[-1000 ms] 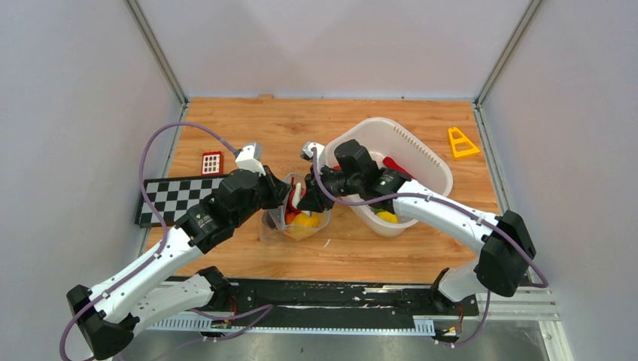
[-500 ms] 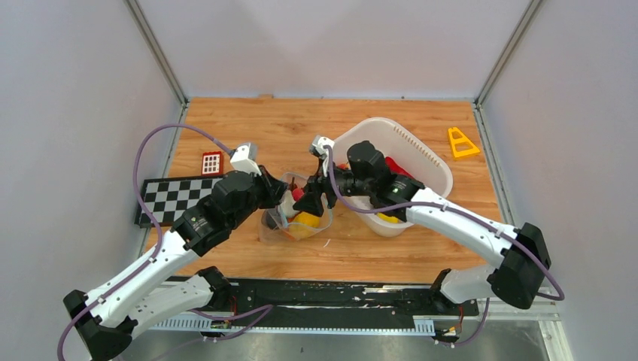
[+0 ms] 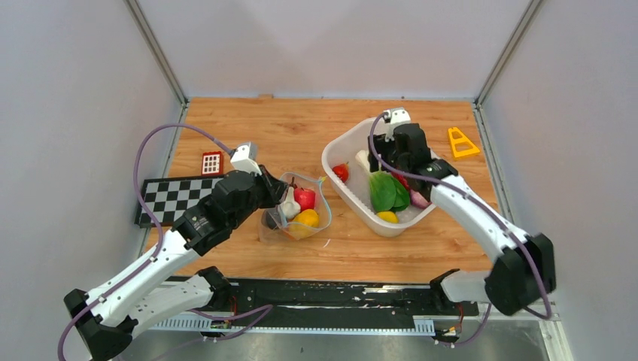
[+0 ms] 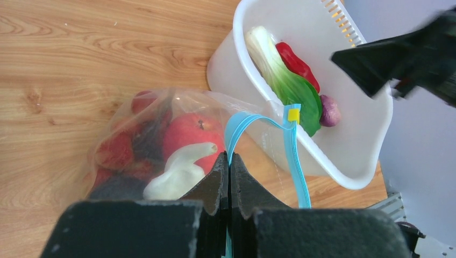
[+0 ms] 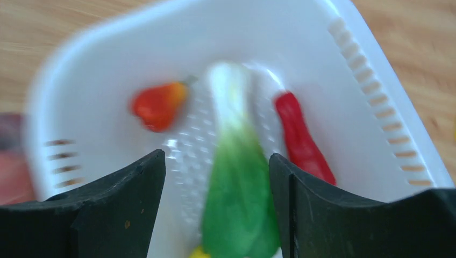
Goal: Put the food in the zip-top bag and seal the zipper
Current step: Pick up the fake vegetable from the bin.
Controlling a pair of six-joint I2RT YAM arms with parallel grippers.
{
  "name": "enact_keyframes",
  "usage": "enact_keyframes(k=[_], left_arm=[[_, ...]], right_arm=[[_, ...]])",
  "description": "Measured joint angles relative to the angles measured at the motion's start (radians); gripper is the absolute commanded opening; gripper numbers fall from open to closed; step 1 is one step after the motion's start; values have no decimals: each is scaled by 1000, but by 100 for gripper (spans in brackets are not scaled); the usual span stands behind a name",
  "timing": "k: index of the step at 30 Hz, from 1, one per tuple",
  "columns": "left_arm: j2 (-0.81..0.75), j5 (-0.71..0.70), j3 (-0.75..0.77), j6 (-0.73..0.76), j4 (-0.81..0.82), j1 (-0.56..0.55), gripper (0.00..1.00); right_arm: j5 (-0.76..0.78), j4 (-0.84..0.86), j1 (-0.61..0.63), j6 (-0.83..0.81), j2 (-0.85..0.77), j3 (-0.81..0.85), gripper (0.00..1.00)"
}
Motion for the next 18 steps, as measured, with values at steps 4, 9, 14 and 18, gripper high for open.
enact_keyframes(k=[4,9,14,18], left_arm=[[9,4,0,0,1,0,1],[7,3,0,0,1,0,1],[0,2,0,0,0,0,1],[0,3,0,0,0,0,1]], right_arm=[[51,-73,-154,2,200,-1,61],[75,-98,-227,0,346,1,59],[117,-61,-236,-23,426,19,60],[151,-20,-236,-51,482,38,62]])
